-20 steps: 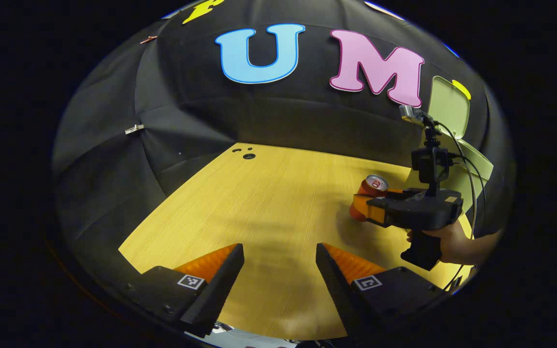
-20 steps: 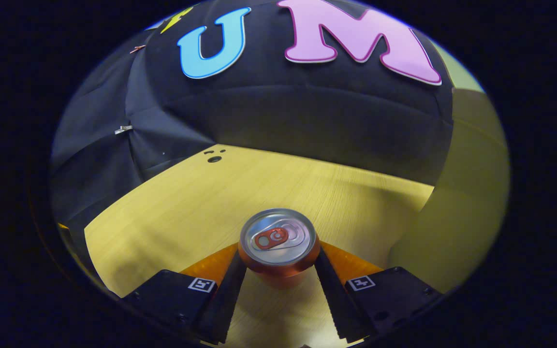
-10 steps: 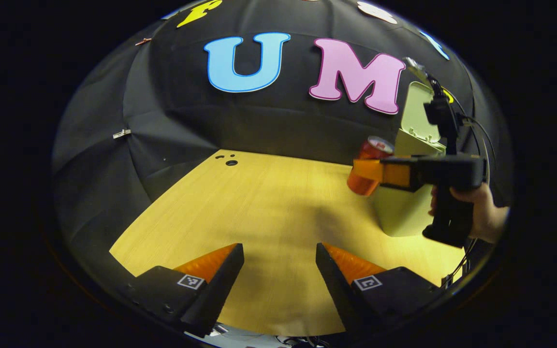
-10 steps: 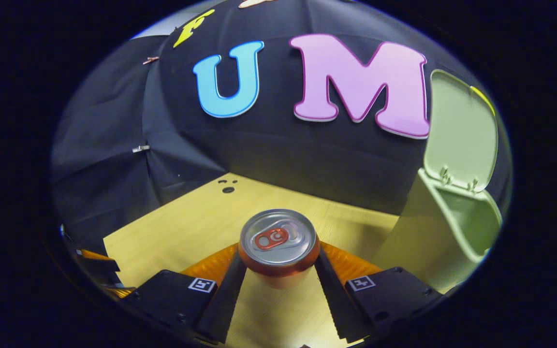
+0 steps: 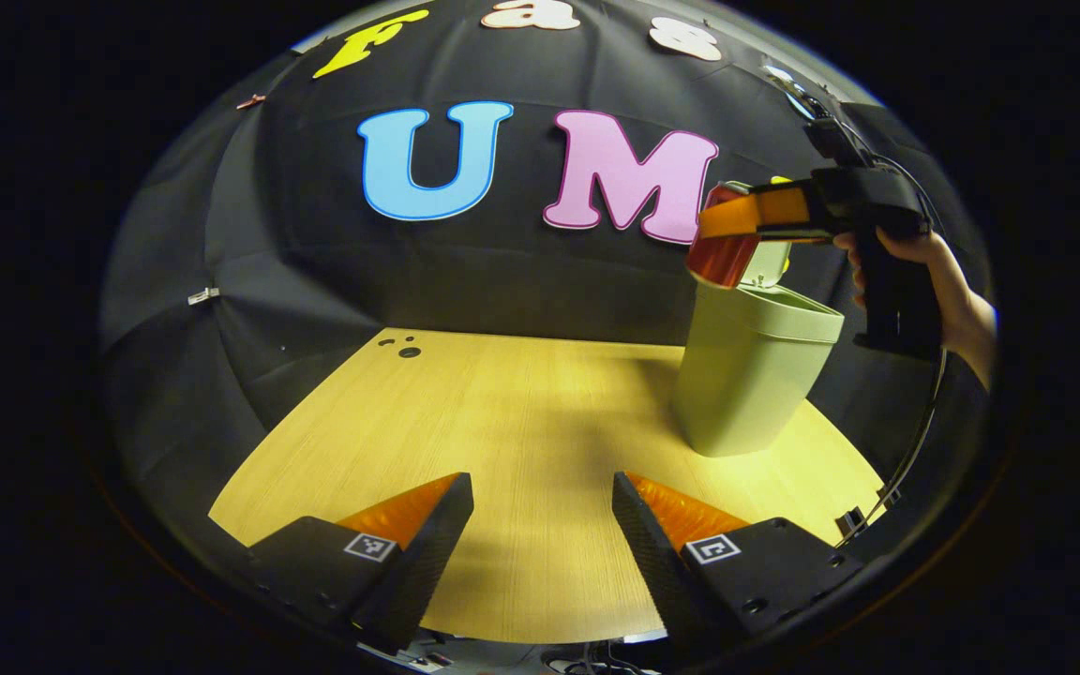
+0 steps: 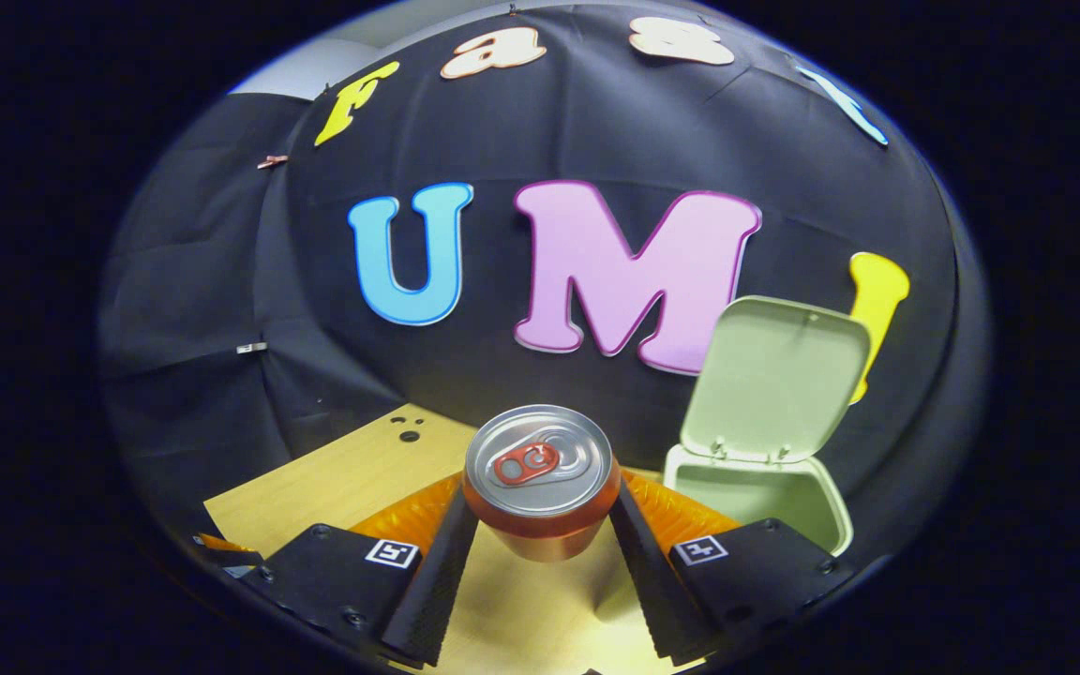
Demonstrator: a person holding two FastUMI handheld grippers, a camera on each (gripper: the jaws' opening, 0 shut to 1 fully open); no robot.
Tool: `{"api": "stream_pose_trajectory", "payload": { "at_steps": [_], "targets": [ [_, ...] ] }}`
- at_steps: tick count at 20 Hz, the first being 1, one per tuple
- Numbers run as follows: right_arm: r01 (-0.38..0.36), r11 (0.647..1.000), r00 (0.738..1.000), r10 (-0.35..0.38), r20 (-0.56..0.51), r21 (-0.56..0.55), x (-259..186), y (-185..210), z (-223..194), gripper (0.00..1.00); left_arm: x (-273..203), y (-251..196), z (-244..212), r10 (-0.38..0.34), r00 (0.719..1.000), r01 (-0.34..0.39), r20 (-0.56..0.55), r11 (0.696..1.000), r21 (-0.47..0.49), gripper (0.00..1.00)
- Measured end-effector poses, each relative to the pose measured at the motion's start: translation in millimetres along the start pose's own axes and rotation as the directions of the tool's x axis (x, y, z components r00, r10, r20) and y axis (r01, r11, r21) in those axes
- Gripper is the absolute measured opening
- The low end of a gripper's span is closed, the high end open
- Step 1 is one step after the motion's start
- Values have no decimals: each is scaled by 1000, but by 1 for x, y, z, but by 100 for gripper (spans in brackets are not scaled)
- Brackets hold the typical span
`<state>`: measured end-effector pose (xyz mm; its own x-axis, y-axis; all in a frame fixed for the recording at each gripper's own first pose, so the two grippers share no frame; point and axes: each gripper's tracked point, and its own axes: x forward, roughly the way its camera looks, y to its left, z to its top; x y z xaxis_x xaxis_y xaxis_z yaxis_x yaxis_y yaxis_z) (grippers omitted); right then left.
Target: Press the lid of the desktop garbage bin to open it, pick up the crumpled paper on the desktop and throw it into the bin, then pick up the pop can on the desktop and drop it into the bin, and finally close the garbage bin lid.
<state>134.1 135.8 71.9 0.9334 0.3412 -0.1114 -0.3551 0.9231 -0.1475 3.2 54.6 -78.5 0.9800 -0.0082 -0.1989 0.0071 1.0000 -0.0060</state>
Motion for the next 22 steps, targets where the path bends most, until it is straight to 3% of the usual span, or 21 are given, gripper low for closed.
{"api": "stream_pose_trajectory", "payload": {
  "at_steps": [3,6,11,18,22],
  "targets": [
    [60,998,997,-60,38,6,-13,-30,24,83,-3,2,5,-4,1000,4,17,1000,-2,96],
    [108,994,993,-110,50,25,-22,-62,33,83,-2,2,11,-4,1000,5,12,998,-66,96],
    [148,989,987,-148,61,-1,-19,-104,28,83,11,15,22,53,998,-51,22,994,-92,96],
    [184,982,983,-184,-3,39,6,-161,-5,83,22,19,17,155,988,-156,-17,980,-125,96],
    [192,981,980,-190,-55,40,12,-176,-30,83,28,12,12,177,983,-180,-42,977,-115,96]
  ]
}}
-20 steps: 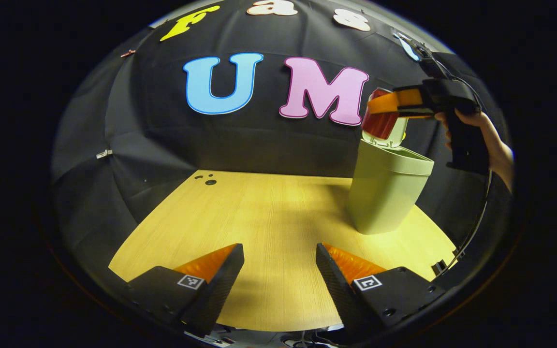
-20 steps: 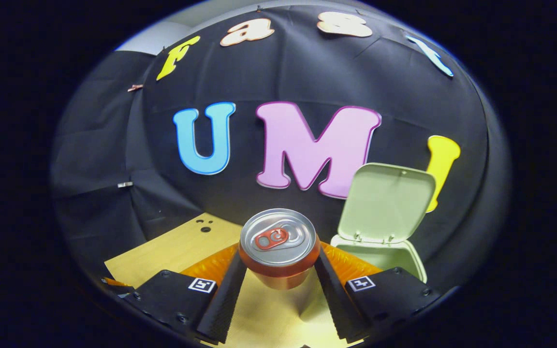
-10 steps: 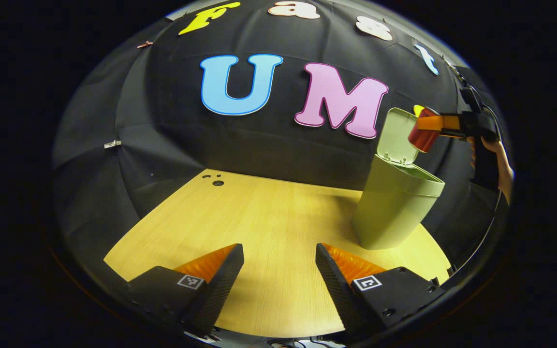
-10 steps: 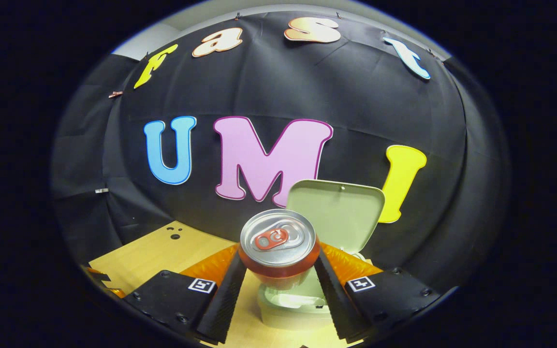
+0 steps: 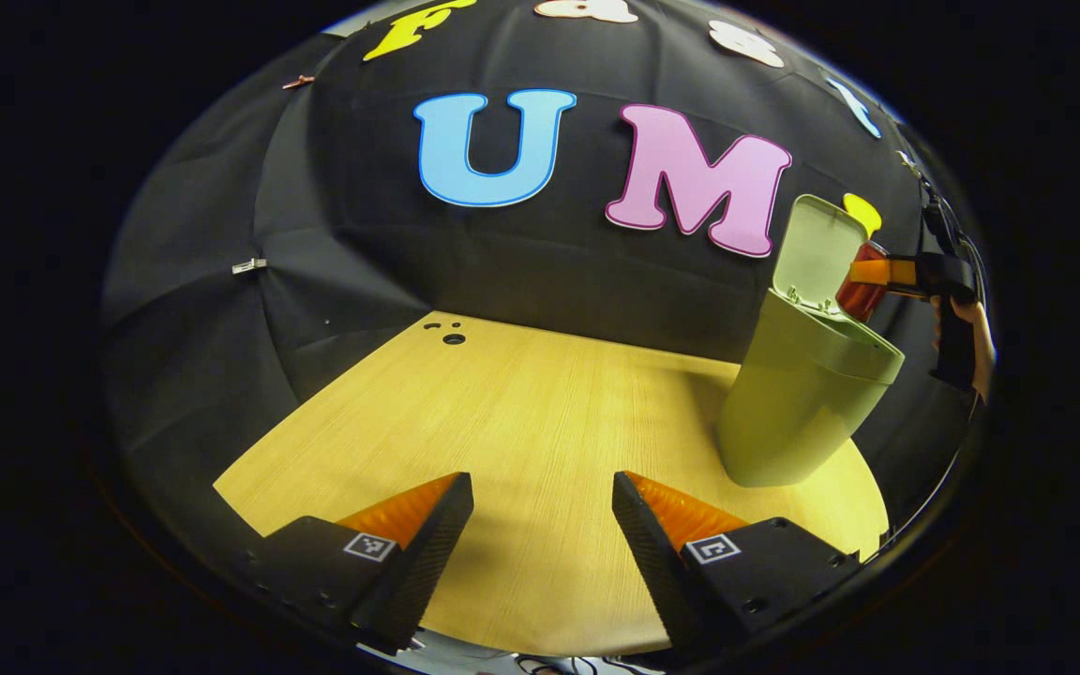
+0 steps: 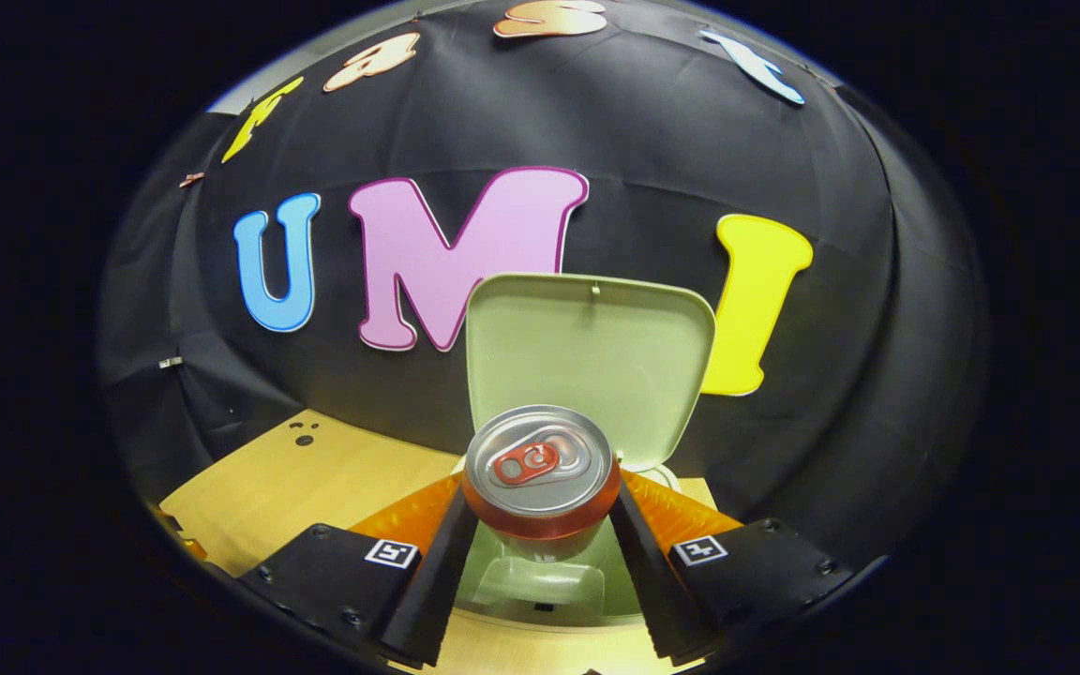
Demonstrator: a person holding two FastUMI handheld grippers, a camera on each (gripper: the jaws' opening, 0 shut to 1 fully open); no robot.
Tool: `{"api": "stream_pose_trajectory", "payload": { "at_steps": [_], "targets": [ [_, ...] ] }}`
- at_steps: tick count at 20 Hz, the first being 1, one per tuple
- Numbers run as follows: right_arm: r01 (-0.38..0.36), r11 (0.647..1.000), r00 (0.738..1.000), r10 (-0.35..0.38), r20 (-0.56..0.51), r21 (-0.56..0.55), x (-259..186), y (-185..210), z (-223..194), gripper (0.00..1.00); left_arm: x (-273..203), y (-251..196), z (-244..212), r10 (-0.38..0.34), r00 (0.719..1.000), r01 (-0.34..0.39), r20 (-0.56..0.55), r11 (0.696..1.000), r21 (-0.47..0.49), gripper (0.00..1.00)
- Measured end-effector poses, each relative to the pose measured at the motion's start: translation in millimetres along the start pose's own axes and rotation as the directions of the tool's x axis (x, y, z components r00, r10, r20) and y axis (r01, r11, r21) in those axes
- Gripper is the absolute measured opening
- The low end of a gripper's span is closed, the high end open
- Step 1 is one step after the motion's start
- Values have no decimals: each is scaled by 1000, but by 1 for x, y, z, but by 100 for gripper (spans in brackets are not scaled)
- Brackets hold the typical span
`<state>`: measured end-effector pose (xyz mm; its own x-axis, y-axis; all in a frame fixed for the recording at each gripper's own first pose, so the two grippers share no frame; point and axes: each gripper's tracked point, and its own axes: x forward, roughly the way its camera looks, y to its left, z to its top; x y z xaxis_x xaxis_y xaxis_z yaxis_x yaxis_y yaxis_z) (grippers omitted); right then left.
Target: Press the lid of the desktop garbage bin to open it, pick up the crumpled paper on the desktop and throw it into the bin, then pick up the pop can on the desktop and drop it into the bin, and finally close the garbage bin lid.
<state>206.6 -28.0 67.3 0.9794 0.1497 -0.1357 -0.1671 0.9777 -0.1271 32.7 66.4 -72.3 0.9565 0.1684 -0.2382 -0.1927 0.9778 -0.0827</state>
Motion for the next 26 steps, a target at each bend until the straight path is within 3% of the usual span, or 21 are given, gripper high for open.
{"api": "stream_pose_trajectory", "payload": {
  "at_steps": [9,12,26],
  "targets": [
    [-21,1000,1000,21,-21,20,16,-1,-12,85,3,-17,-6,17,999,-16,-29,999,42,96],
    [-14,999,1000,14,-13,31,15,-2,-7,96,2,-20,-11,19,999,-17,-42,999,46,96],
    [-6,1000,985,3,172,16,-2,-5,128,98,-8,-6,-34,46,996,-48,-70,999,-16,96]
  ]
}}
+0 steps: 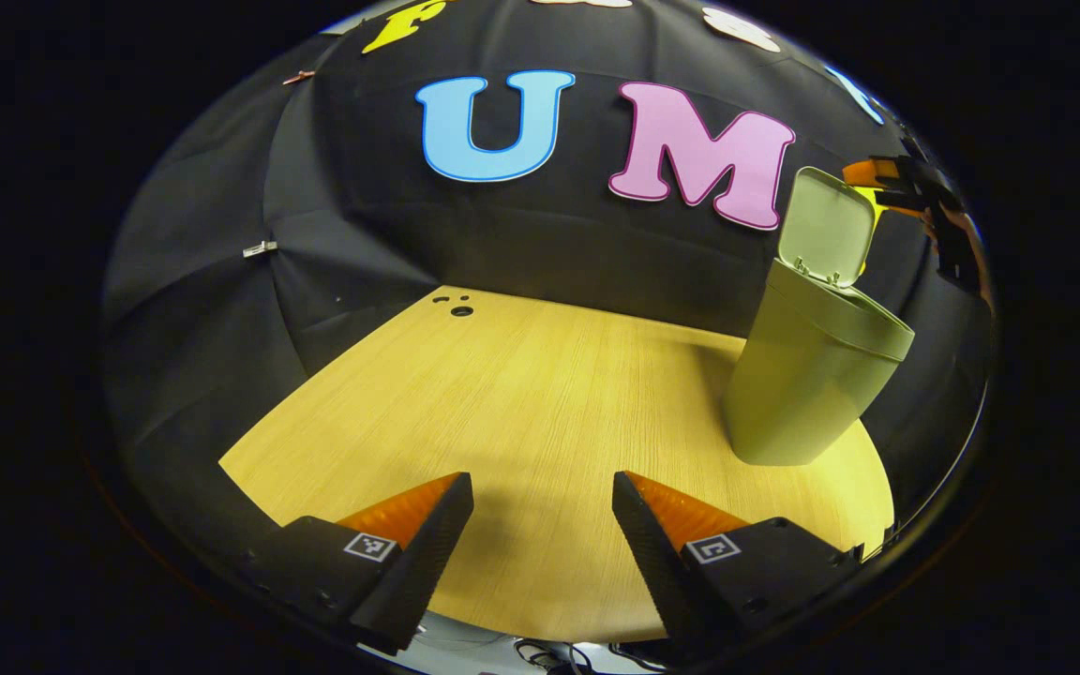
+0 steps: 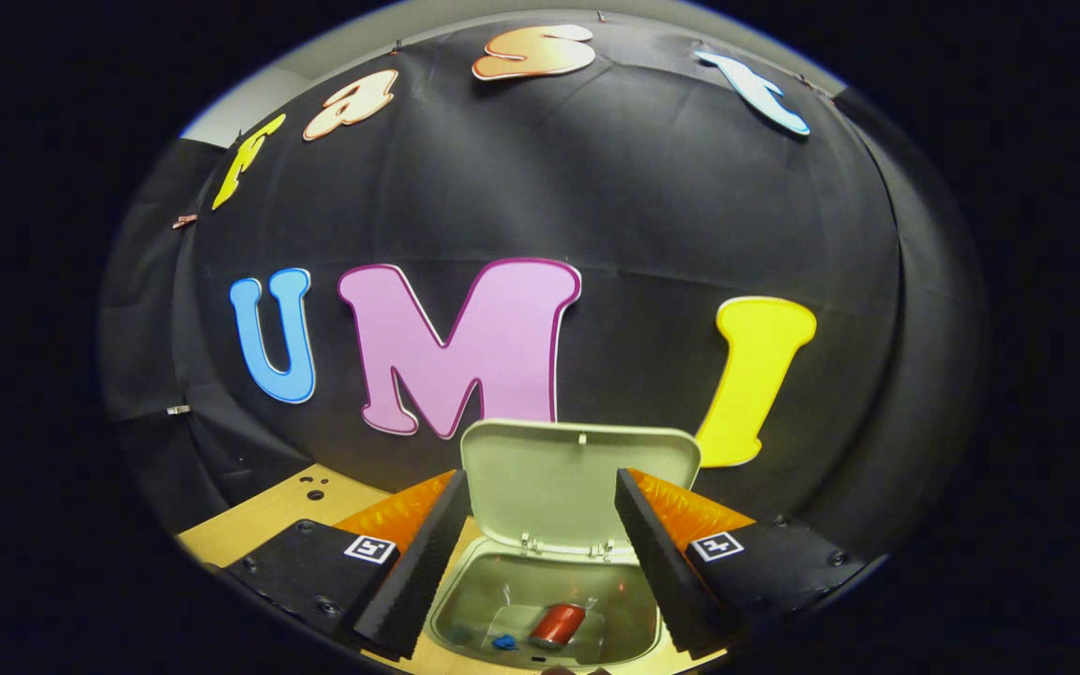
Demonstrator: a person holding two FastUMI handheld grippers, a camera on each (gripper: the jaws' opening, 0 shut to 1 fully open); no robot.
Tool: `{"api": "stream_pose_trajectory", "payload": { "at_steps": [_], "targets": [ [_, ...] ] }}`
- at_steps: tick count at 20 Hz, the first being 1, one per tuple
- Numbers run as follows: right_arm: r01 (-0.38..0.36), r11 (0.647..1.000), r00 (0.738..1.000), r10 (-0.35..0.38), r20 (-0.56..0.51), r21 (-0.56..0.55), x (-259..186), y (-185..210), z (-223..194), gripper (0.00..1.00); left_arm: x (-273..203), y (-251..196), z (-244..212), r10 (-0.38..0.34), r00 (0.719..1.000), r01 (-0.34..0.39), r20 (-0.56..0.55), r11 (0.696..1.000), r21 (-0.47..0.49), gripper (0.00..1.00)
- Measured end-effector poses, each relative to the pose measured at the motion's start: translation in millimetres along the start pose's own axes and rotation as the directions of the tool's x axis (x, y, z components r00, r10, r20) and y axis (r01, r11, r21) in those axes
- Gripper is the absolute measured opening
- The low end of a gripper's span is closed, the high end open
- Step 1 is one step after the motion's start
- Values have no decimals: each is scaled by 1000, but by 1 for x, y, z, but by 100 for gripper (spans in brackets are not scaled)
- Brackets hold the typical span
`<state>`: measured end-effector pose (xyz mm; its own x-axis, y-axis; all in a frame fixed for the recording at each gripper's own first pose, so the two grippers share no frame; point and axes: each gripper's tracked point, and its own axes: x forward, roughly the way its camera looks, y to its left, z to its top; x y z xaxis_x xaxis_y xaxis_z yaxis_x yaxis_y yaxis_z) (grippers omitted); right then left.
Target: Press the lid of the desktop garbage bin to open it, pick up the crumpled paper on the desktop and throw it into the bin, then pick up the pop can on the desktop and drop it into the bin, and finally close the garbage bin lid.
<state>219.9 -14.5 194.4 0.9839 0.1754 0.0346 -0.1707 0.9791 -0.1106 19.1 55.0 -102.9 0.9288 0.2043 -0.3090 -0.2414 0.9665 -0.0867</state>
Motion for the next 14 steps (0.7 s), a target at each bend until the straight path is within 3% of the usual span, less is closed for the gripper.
{"api": "stream_pose_trajectory", "payload": {
  "at_steps": [6,14],
  "targets": [
    [27,1000,999,-27,38,12,28,-8,46,97,-2,8,-3,11,1000,-11,2,1000,-13,96],
    [23,999,999,-22,-37,40,76,-14,45,97,-1,23,-8,36,999,-36,-1,997,-71,96]
  ]
}}
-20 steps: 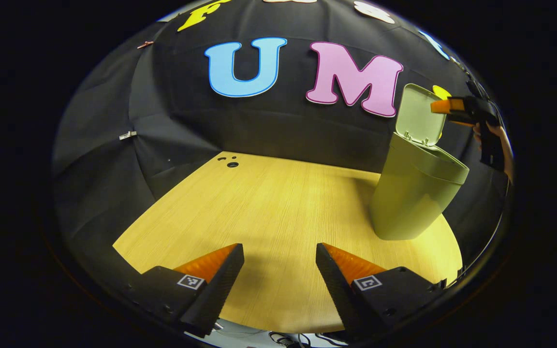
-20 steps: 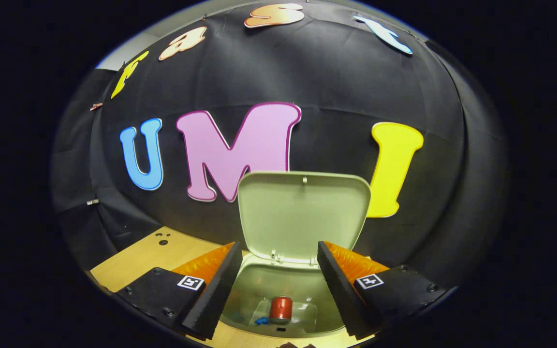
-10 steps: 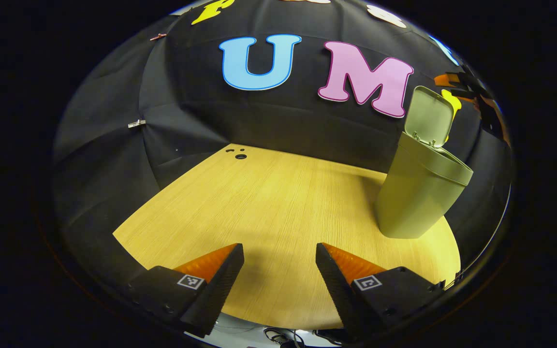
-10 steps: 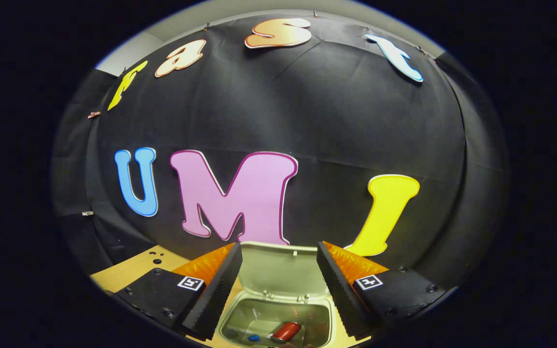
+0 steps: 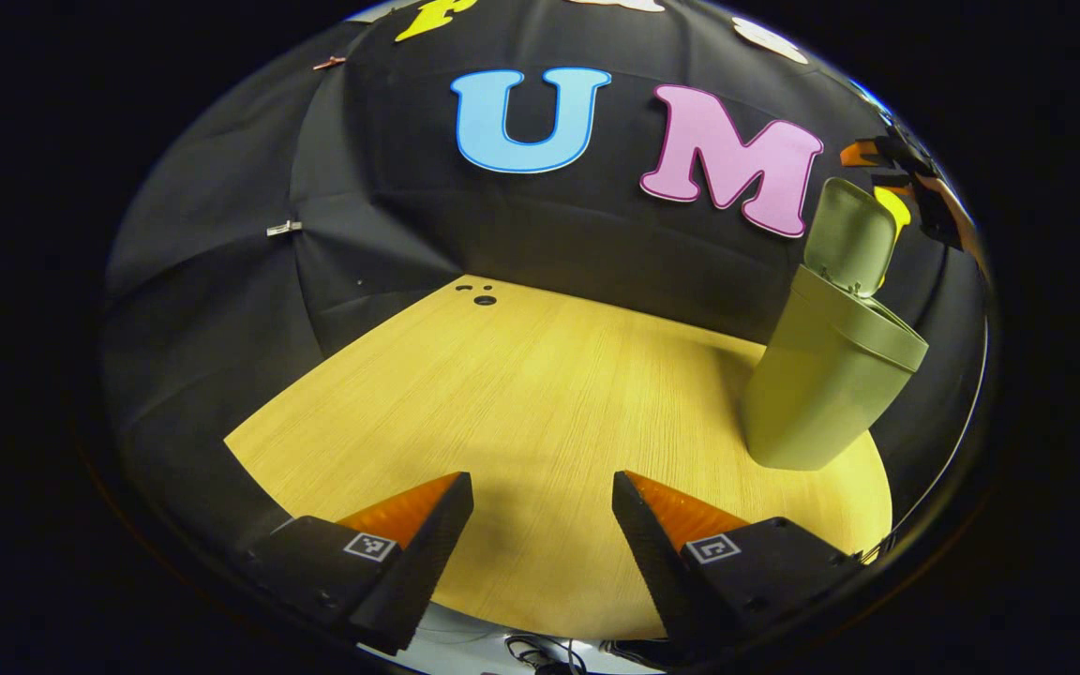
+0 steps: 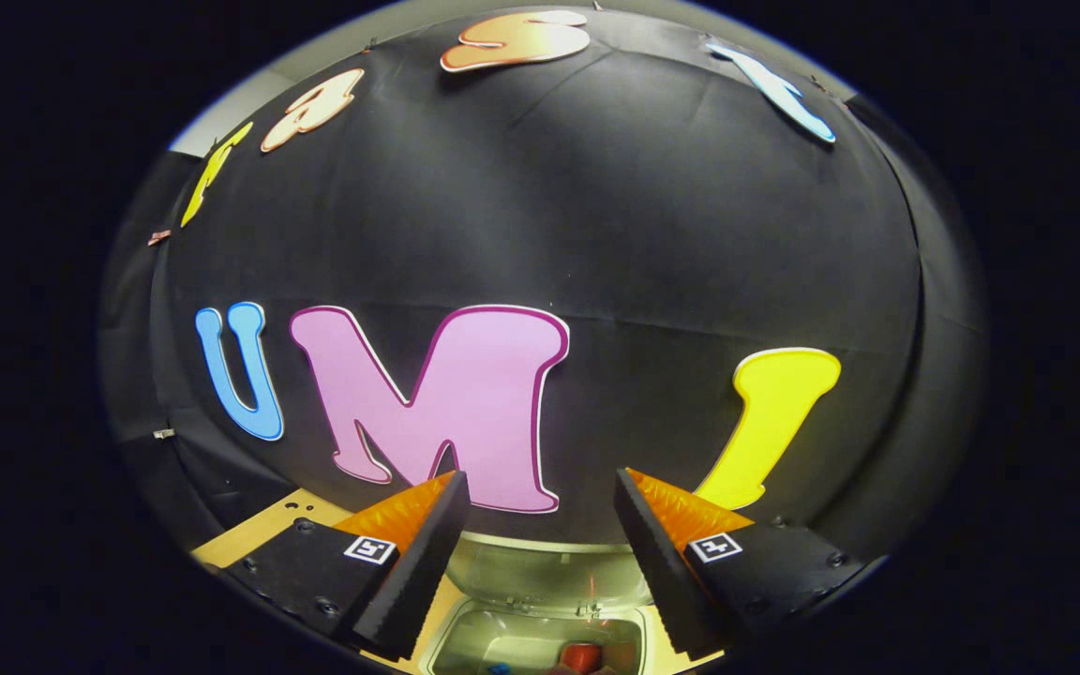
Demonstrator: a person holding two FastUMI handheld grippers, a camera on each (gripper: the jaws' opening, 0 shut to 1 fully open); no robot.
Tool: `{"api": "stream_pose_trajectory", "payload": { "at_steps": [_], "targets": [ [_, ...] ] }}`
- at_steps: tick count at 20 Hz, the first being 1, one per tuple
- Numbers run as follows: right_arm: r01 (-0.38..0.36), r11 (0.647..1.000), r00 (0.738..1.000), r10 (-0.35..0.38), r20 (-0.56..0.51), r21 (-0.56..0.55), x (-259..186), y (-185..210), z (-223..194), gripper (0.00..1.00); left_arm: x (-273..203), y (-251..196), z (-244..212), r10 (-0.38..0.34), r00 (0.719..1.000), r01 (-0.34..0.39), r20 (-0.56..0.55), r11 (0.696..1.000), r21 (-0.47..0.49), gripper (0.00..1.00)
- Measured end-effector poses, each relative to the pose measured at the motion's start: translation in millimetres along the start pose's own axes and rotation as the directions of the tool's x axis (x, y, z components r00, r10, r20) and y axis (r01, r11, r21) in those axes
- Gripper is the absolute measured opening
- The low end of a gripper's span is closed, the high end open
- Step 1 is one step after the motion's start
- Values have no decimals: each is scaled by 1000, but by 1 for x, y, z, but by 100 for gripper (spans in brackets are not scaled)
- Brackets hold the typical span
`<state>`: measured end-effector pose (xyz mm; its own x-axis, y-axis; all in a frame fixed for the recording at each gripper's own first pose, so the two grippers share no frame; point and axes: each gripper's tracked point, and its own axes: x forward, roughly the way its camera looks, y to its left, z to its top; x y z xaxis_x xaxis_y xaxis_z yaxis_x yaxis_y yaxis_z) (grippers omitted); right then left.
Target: Press the lid of the desktop garbage bin to open it, pick up the crumpled paper on the desktop and throw it into the bin, then pick up the pop can on the desktop and drop it into the bin, and finally close the garbage bin lid.
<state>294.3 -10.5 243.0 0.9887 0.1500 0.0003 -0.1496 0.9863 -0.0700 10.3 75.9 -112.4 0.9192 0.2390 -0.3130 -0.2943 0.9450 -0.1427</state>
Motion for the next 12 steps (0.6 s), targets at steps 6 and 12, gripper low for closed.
{"api": "stream_pose_trajectory", "payload": {
  "at_steps": [6,12],
  "targets": [
    [23,1000,997,-22,-77,5,22,-11,-17,97,-3,24,20,37,998,-36,44,999,-11,96],
    [-22,999,985,26,-170,25,5,1,-42,96,-3,35,20,34,998,-34,50,999,2,96]
  ]
}}
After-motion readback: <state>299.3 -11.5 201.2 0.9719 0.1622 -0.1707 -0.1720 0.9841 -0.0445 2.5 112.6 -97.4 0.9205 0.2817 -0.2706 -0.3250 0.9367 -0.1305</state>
